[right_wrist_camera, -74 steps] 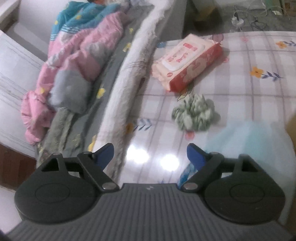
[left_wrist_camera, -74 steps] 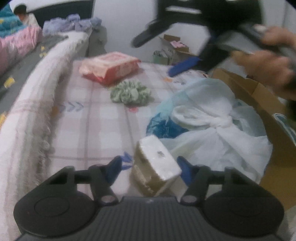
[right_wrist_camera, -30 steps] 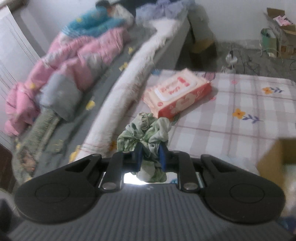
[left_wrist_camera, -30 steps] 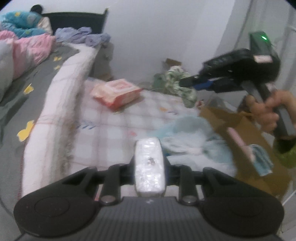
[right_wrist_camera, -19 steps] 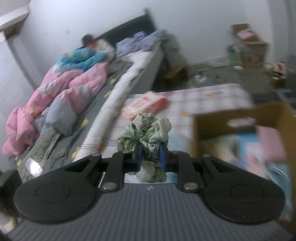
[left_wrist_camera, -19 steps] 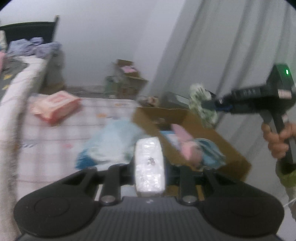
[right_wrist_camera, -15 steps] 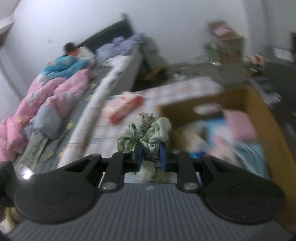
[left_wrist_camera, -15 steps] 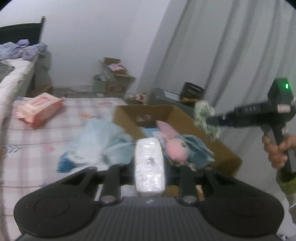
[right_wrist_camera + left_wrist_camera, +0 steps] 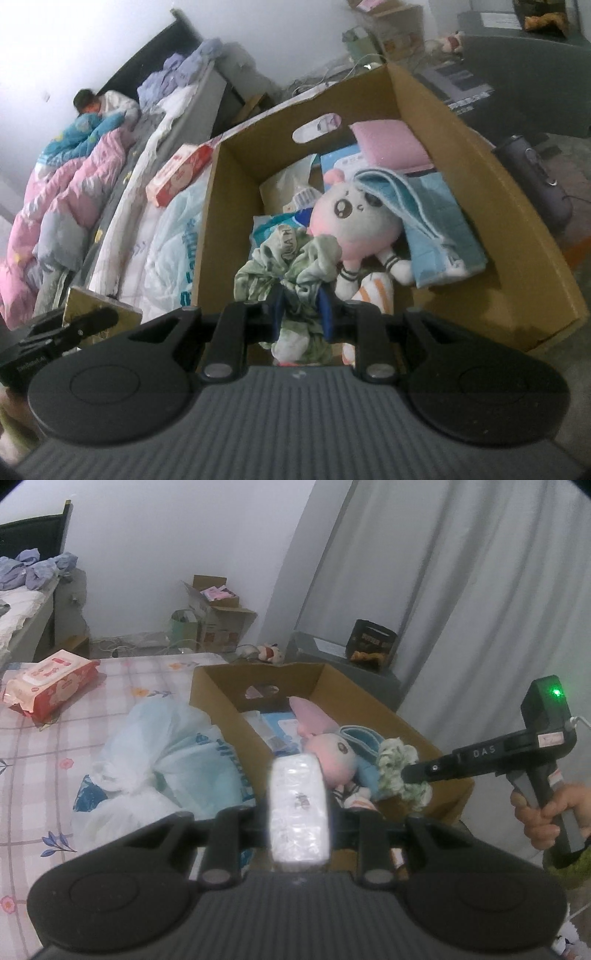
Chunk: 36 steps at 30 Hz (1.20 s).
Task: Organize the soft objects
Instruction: 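Carry the scrunchie over the box with the right gripper while the left gripper holds the white box, then lower the scrunchie into the box and open the right gripper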
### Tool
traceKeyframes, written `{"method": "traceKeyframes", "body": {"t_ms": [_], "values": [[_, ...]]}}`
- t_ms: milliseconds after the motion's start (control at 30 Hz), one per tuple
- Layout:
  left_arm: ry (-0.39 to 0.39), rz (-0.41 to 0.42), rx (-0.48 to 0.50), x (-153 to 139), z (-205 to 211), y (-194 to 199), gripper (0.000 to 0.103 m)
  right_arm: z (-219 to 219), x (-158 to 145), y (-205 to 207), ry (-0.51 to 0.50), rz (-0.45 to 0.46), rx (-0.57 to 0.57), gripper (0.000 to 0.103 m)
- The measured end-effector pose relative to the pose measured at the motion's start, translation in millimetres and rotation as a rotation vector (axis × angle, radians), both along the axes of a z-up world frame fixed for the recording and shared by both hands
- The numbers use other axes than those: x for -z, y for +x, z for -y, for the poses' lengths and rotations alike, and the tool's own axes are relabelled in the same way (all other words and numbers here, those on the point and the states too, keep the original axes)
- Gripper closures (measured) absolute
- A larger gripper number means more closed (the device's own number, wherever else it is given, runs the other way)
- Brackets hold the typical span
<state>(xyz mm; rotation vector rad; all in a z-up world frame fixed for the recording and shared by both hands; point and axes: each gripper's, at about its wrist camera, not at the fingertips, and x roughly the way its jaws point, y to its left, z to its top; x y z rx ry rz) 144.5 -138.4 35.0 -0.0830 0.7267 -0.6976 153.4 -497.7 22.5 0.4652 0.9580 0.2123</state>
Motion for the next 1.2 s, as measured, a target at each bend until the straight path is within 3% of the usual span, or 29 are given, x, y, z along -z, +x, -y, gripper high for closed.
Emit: {"method": "traceKeyframes", "body": {"t_ms": [300, 467, 667, 833, 1000, 1200], "values": [[0.011, -0.006, -0.006, -2.2, 2.7, -3.5, 0.076, -23.9, 19.1, 34.9, 0.034, -0.046, -0.050, 0.082], [0.005, -0.007, -0.013, -2.0, 1.0, -2.5, 0.076, -7.3, 5.9, 27.3, -0.063, -0.008, 0.005, 0.082], [-0.006, -0.020, -0.002, 1.4, 4.0, -1.2, 0.076, 17.2, 5.8, 14.7, -0.225, -0.050, 0.073, 0.082], [-0.001, -0.020, 0.007, 2.1, 4.9, -3.5, 0.076, 12.9, 10.2, 15.1, -0.131, -0.063, 0.048, 0.081], [0.000, -0.014, -0.003, 1.8, 2.7, -3.9, 0.076, -12.8, 11.3, 32.1, -0.111, -0.066, -0.024, 0.076], [-0.003, -0.011, -0.012, 0.7, -2.8, -5.6, 0.076, -27.0, 21.5, 51.2, -0.018, -0.122, -0.053, 0.075]]}}
